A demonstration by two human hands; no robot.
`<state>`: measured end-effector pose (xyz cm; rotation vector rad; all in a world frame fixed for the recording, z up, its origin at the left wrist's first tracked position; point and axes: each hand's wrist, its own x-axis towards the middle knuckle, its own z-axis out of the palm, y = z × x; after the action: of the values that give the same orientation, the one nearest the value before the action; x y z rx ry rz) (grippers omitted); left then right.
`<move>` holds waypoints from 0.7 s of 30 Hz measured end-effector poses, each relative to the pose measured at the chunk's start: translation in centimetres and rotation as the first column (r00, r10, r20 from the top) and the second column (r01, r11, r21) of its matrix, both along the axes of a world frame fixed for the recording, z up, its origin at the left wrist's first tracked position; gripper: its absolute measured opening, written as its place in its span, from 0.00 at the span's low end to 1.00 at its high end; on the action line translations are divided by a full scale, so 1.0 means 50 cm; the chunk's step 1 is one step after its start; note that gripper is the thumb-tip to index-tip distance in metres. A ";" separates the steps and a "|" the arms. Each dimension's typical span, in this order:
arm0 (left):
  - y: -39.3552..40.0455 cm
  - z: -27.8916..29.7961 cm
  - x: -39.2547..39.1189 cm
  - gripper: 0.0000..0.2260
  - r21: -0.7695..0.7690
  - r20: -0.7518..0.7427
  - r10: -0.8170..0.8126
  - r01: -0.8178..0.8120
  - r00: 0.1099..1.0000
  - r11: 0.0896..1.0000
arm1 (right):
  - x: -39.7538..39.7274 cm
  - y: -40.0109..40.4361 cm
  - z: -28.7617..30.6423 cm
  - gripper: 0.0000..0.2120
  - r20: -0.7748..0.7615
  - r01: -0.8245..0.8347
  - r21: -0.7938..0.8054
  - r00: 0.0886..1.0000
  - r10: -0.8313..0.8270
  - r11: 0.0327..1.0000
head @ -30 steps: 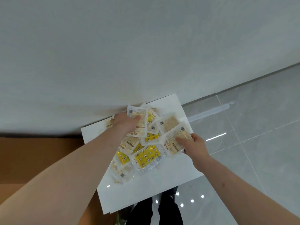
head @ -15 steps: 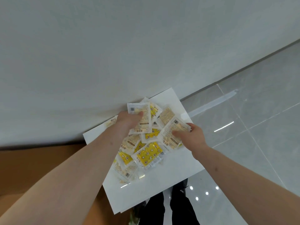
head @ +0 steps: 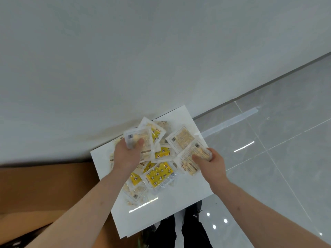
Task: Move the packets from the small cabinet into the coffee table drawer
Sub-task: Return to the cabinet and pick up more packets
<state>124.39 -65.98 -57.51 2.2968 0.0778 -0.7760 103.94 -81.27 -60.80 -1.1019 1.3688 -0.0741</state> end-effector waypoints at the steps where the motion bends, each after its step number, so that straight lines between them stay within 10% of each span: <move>1: 0.016 0.016 -0.007 0.08 -0.001 0.011 -0.002 0.002 1.000 1.000 | -0.009 0.002 0.008 0.10 -0.003 0.002 0.000 1.000 -0.002 1.000; 21: 0.176 0.521 -0.223 0.09 0.006 0.103 -0.253 0.254 0.962 0.967 | -0.249 0.096 0.510 0.13 0.061 0.051 0.088 0.997 -0.056 0.995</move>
<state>113.25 -57.18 -31.44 2.3640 -0.2719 -0.7802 91.50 -76.45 -35.29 -0.9828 1.3325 -0.0876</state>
